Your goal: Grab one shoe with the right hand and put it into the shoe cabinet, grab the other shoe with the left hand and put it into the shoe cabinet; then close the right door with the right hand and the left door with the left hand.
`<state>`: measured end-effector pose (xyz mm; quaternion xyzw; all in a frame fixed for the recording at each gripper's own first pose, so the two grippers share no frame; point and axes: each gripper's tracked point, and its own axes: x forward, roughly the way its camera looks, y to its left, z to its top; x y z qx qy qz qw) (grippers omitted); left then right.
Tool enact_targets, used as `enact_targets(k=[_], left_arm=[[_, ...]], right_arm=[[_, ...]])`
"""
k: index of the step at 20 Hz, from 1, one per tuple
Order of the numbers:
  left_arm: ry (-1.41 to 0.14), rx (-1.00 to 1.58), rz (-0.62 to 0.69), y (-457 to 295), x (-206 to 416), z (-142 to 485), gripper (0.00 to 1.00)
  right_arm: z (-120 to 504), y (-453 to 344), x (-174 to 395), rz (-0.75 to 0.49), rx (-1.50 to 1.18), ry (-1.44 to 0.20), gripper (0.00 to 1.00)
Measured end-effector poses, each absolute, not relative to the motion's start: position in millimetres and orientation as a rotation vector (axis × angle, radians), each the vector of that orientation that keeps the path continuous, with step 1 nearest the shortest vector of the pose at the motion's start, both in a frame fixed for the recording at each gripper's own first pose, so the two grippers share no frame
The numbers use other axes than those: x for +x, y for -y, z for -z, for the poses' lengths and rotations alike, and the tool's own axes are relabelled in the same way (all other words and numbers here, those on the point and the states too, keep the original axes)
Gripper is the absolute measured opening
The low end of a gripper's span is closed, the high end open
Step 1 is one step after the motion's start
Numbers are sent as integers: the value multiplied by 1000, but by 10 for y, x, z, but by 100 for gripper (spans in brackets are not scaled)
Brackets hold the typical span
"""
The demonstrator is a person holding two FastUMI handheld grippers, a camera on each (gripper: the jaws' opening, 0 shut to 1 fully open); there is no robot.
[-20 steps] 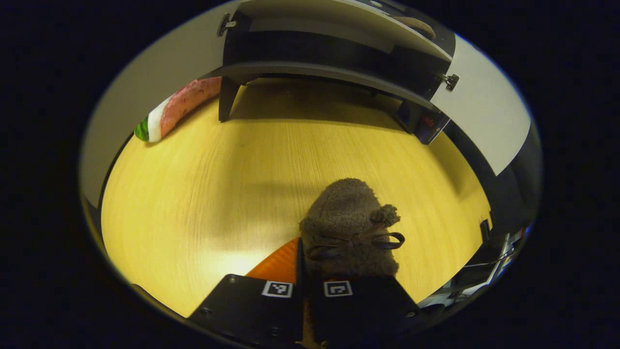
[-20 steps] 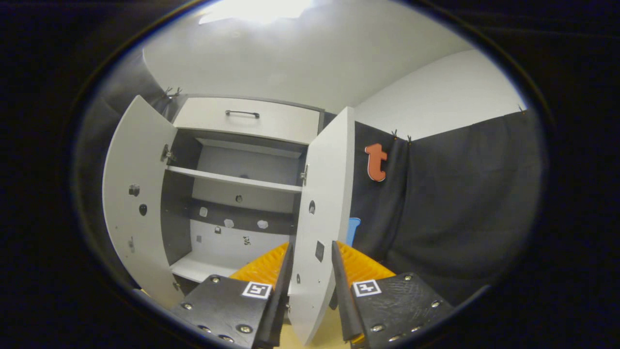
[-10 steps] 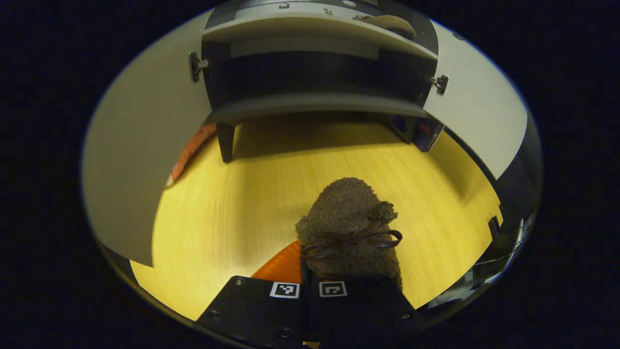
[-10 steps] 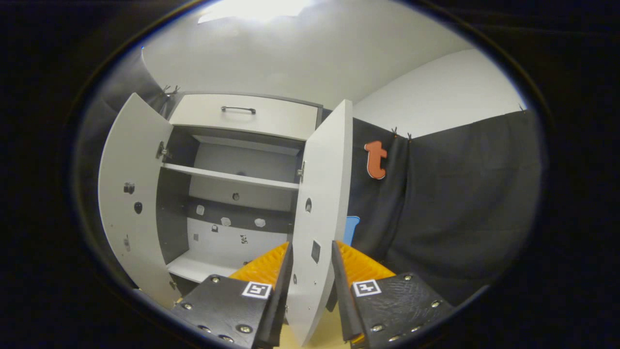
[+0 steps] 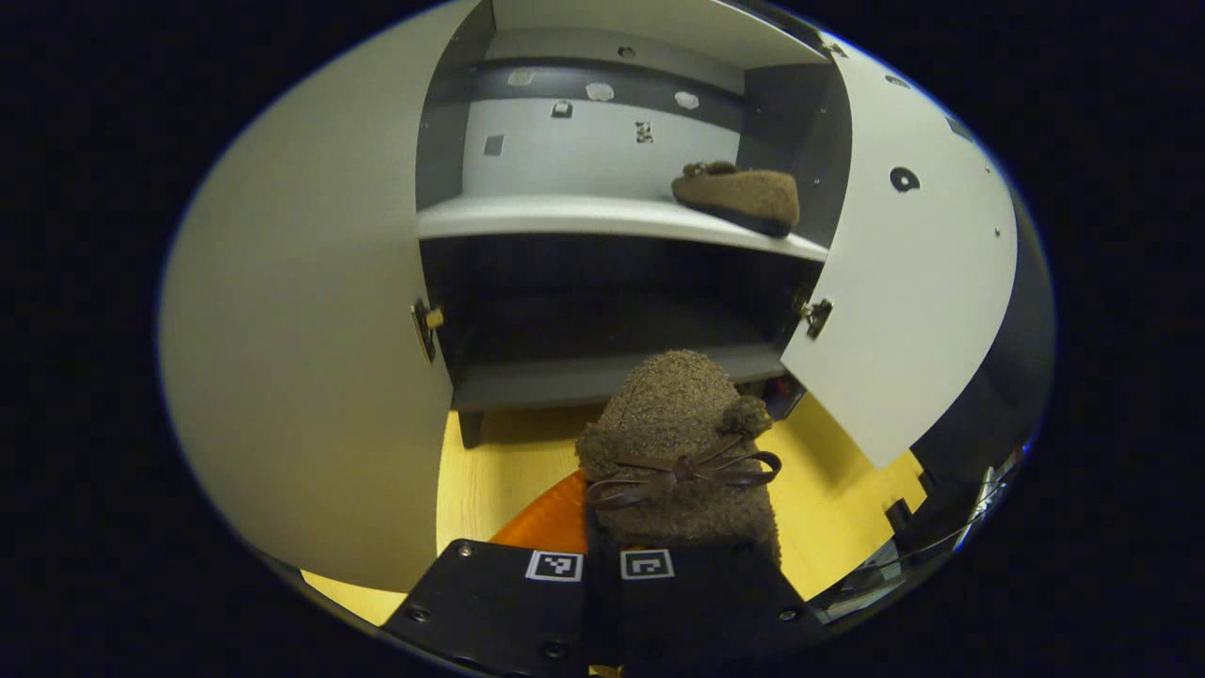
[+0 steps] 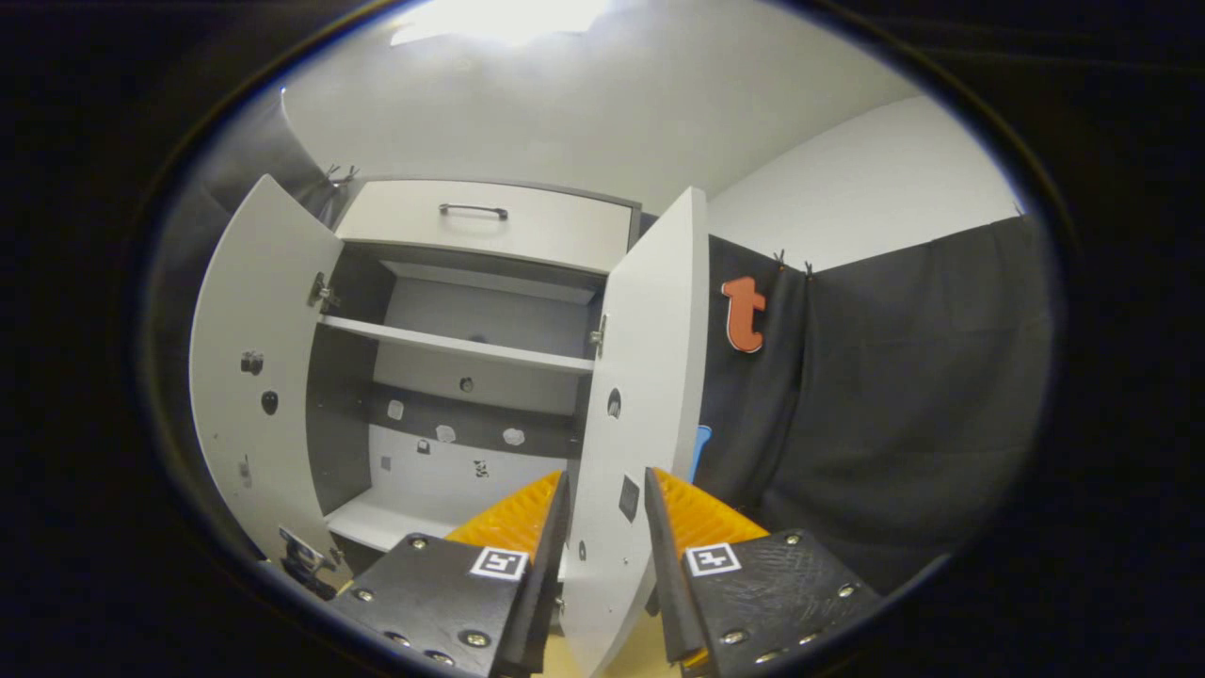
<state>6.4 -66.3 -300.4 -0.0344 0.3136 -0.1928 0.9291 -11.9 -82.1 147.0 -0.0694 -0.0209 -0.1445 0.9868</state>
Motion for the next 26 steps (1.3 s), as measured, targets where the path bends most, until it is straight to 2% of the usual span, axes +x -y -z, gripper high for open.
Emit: enact_targets(k=[9,10,11,12,20,25,26], left_arm=[[-444,-189,455,749,709,1715,0],[-425,-186,453,750,791,1628,1],[-400,-174,445,730,892,1549,1],[-383,-161,439,729,980,1482,0],[-332,-188,422,885,1571,1173,2],[-304,-172,381,1089,2186,1115,0],[-314,-181,369,1118,2300,1130,0]], right_arm=[[-1399,792,-8,284,-151,54,44],[-1387,790,7,283,-154,58,47],[-1385,786,13,282,-157,61,44],[-1373,779,13,280,-159,62,47],[-1311,722,50,256,-190,60,44],[-1244,709,51,261,-194,48,44],[-1232,706,52,261,-188,47,47]])
